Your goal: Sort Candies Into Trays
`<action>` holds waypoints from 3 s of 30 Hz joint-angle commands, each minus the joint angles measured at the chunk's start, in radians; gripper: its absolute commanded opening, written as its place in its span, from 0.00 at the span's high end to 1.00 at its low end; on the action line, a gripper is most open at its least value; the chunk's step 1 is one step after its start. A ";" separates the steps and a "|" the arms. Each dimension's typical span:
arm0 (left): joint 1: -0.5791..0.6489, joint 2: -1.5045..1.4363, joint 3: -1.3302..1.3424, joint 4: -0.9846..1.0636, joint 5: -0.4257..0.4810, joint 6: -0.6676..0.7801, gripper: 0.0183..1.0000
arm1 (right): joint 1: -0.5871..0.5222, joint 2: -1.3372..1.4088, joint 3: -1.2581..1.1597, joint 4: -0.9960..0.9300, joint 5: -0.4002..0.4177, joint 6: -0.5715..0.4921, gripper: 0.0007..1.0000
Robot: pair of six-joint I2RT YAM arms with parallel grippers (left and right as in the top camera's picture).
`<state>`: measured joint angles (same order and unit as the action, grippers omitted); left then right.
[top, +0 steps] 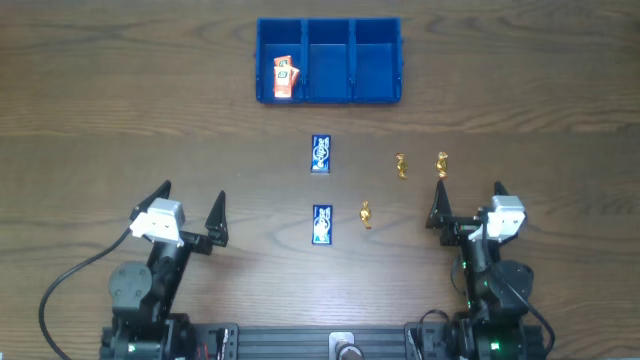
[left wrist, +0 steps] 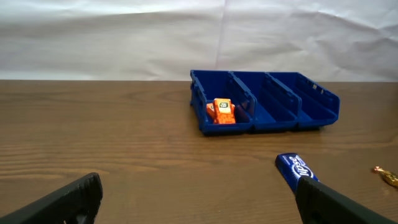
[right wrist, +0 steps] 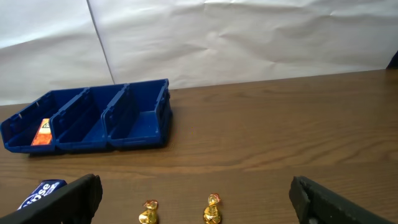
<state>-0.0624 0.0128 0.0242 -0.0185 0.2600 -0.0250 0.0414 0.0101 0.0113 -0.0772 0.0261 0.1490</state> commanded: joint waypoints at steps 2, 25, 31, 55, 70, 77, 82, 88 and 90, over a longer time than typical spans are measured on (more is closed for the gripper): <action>-0.004 -0.009 -0.019 -0.034 0.014 0.015 0.00 | 0.004 -0.007 -0.003 -0.004 0.020 -0.017 0.00; -0.004 -0.009 -0.019 -0.034 0.014 0.015 0.00 | 0.002 -0.006 -0.003 0.005 0.077 -0.135 0.00; -0.004 -0.009 -0.019 -0.034 0.014 0.015 0.00 | 0.003 -0.006 -0.003 0.101 0.000 -0.058 0.00; -0.004 -0.009 -0.019 -0.034 0.014 0.015 0.00 | 0.003 0.580 0.682 -0.332 -0.317 0.146 0.00; -0.004 -0.009 -0.019 -0.034 0.014 0.015 0.00 | 0.347 1.311 1.225 -0.832 -0.256 0.174 0.00; -0.004 -0.009 -0.019 -0.034 0.014 0.015 0.00 | 0.512 1.516 1.247 -0.888 -0.156 0.290 0.00; -0.004 -0.009 -0.019 -0.034 0.014 0.015 0.00 | 0.611 1.609 1.247 -0.927 -0.100 0.383 0.00; -0.004 -0.009 -0.019 -0.034 0.014 0.015 0.00 | 0.700 1.675 1.247 -0.938 -0.064 0.465 0.00; -0.004 -0.009 -0.019 -0.034 0.014 0.015 0.00 | 0.718 1.702 1.247 -0.931 -0.064 0.478 0.00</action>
<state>-0.0628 0.0109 0.0250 -0.0200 0.2604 -0.0246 0.7288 1.6688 1.2411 -1.0126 -0.0750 0.5571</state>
